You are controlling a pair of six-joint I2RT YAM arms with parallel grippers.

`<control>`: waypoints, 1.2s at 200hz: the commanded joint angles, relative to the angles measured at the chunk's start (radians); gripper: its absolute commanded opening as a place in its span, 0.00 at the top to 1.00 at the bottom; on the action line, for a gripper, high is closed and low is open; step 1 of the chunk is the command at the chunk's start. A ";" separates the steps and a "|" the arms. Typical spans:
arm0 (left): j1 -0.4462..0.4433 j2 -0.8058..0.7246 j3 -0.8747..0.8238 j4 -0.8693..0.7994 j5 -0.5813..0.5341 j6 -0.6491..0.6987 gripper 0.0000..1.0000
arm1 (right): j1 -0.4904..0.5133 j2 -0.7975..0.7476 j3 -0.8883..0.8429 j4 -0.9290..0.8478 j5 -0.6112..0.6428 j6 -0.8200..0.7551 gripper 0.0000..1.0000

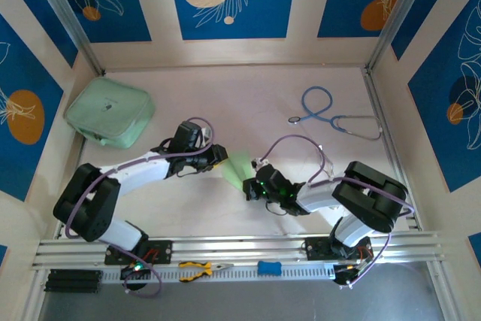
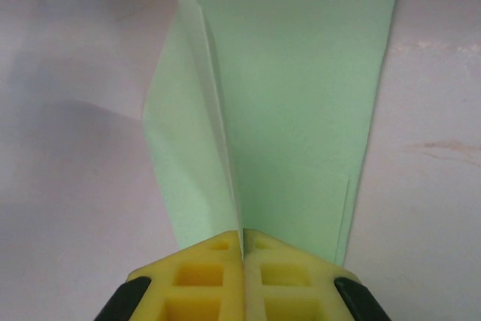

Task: Fold a paper plane with a square sheet of paper (pick it up from the middle)
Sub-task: Fourth fold the wing at the center of the table.

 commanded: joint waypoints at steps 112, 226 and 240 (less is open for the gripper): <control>-0.016 0.216 0.033 0.120 0.113 0.005 0.96 | -0.089 0.058 -0.070 0.213 -0.227 0.109 0.93; -0.035 0.298 -0.012 0.082 0.060 0.072 0.97 | -0.145 0.071 -0.085 0.249 -0.338 0.150 0.93; -0.035 0.303 -0.007 0.070 0.056 0.079 0.97 | -0.155 0.078 -0.085 0.258 -0.356 0.157 0.93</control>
